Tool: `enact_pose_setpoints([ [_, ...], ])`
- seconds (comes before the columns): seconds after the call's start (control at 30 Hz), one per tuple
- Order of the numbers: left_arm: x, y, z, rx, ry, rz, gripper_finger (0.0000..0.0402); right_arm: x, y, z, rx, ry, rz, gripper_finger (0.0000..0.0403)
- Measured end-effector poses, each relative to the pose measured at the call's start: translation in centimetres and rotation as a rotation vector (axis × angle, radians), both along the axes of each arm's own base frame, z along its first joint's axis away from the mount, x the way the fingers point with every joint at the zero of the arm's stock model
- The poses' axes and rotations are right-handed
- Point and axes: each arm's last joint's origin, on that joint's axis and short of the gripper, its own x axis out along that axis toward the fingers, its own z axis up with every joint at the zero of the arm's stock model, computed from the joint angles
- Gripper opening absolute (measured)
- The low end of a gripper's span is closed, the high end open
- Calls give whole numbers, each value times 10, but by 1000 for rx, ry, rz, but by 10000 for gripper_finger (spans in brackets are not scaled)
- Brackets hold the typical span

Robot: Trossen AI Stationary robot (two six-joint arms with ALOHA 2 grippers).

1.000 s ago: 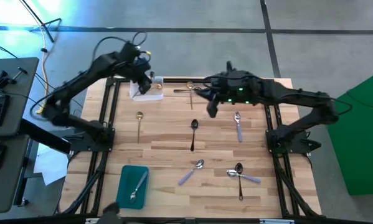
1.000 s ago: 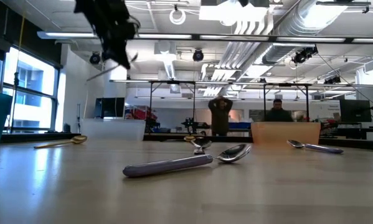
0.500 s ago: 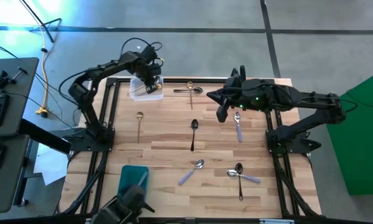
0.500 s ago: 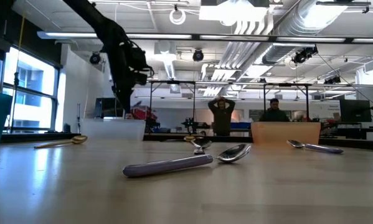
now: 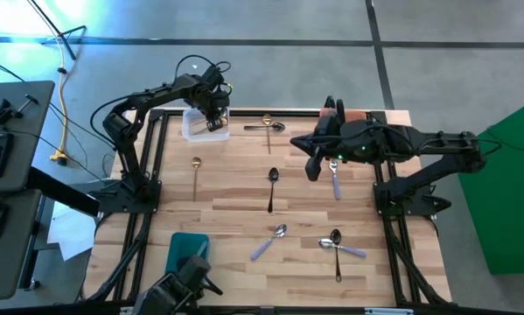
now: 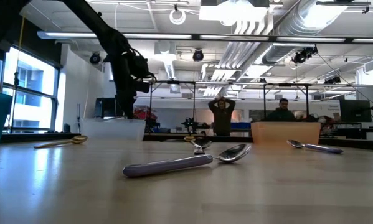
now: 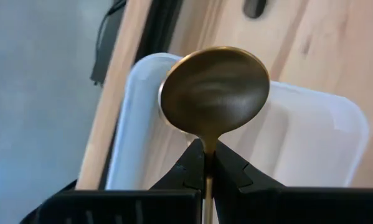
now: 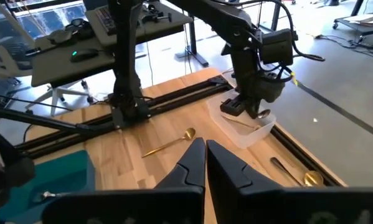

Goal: Sort silverware by color (type)
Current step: Put the bottom gold spoon into the transparent bin

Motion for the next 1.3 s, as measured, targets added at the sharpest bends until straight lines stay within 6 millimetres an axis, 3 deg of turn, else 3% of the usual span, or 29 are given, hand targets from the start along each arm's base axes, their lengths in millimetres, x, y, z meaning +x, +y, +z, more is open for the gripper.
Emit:
enact_pose_setpoints([
  [0.67,-4,-7,-13,-32,36,-52,0,-6,3,-5,65,41,-21,0],
  [1.0,-2,-5,-13,2,30,-41,12,-1,-24,2,29,-16,-27,0],
  [1.3,-6,-10,-13,-49,81,96,61,-3,-49,0,57,16,49,5],
])
